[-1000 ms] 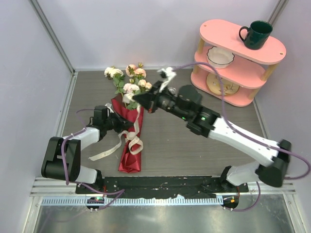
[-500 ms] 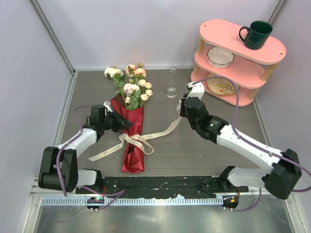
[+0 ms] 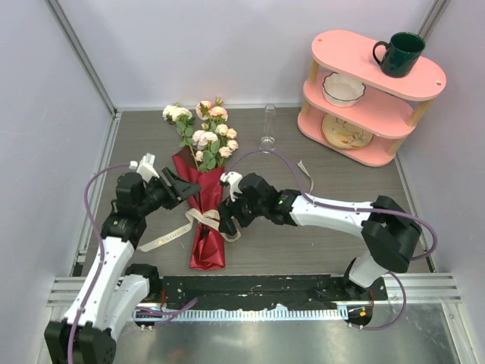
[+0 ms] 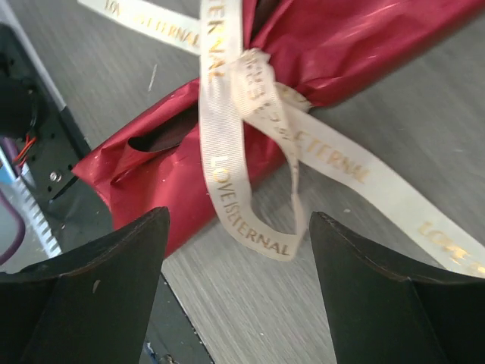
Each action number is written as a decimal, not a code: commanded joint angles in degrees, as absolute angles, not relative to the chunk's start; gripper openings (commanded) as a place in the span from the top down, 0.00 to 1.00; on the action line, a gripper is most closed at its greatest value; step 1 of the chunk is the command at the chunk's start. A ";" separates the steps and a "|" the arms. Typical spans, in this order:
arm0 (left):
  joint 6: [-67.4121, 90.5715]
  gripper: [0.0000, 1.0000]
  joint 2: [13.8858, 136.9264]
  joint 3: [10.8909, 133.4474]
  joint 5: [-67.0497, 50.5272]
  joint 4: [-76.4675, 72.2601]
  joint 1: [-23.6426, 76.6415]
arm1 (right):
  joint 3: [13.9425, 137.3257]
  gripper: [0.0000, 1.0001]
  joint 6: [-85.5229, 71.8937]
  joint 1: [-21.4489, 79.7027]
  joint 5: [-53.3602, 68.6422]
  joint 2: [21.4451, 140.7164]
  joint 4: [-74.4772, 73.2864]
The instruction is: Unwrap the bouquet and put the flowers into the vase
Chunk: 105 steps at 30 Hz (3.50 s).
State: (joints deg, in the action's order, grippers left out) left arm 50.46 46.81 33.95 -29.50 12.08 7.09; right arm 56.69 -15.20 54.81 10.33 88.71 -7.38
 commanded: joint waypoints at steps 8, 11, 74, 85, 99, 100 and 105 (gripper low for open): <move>48.16 0.44 33.49 36.56 -28.90 23.64 6.77 | 54.23 0.46 -12.22 54.32 13.46 96.94 -0.88; 48.16 0.43 33.93 36.47 -29.97 23.47 6.77 | 54.23 0.61 -12.13 55.37 12.23 98.26 -0.35; 56.69 0.62 35.77 25.14 -14.59 30.07 6.86 | 60.83 0.99 -15.56 56.51 17.14 107.59 8.09; 53.51 0.69 42.71 30.93 -8.37 36.09 6.86 | 58.44 0.75 -19.65 56.51 20.10 98.35 5.44; 62.06 0.57 38.40 20.93 -2.07 32.11 7.12 | 59.51 0.46 -27.07 58.62 23.12 99.58 12.66; 61.09 0.55 39.89 20.40 -4.81 29.82 7.12 | 59.15 0.42 -26.98 58.54 23.03 99.15 12.48; 66.86 0.52 37.01 13.89 -15.73 10.95 11.41 | 55.29 0.39 -28.65 56.61 23.55 97.12 14.32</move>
